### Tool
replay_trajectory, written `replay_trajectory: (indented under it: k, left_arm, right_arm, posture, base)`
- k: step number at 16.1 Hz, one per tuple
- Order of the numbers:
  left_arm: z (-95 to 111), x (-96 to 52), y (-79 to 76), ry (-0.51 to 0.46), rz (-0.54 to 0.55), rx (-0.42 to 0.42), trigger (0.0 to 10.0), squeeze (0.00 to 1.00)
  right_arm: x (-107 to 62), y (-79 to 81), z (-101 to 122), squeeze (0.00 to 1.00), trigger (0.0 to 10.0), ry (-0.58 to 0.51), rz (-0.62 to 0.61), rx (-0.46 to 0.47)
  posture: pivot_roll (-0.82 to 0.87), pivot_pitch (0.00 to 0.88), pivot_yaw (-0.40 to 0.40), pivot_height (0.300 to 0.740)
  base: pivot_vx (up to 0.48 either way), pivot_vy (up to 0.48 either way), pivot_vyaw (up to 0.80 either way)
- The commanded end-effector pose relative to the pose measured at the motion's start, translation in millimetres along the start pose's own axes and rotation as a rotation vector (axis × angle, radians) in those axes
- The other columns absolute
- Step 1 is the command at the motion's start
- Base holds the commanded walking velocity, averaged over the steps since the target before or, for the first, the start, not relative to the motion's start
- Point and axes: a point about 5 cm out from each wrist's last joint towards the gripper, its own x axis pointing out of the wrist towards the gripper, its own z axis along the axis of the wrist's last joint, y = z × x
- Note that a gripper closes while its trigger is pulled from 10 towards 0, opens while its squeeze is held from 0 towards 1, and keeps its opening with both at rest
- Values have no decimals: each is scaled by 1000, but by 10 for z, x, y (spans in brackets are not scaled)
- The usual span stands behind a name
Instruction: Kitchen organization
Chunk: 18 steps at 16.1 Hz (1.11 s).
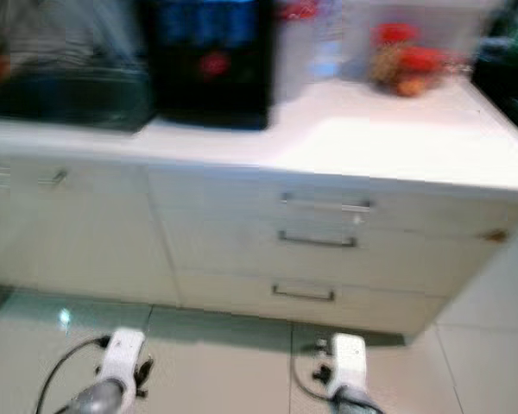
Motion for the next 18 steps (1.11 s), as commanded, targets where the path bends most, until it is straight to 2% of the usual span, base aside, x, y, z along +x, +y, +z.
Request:
replay_trajectory:
  k: [1, 11, 16, 18]
  left_arm:
    - [74, 18, -33, -20, -8, 5, 10000, 0]
    - [9, 11, -78, 5, -1, -46, 10000, 0]
    - [1, 9, -84, 6, 1, -58, 10000, 0]
    - [-3, 8, -85, 7, 2, -63, 10000, 0]
  right_arm:
    - [-16, -79, -30, 0, 10000, 14, -19, 0]
    - [-27, -101, -62, 0, 10000, 24, -10, 26]
    - [-28, -112, -66, 0, 10000, 28, -13, 32]
    - [-30, -113, -78, 0, 10000, 37, -15, 34]
  posture:
    - [122, 0, 21, 740]
    - [127, 0, 6, 740]
    - [130, 0, 0, 740]
    - [130, 0, -2, 740]
  base:
    - [0, 0, 800]
    - [0, 0, 49]
    - [0, 253, 0]
    - [0, 259, -800]
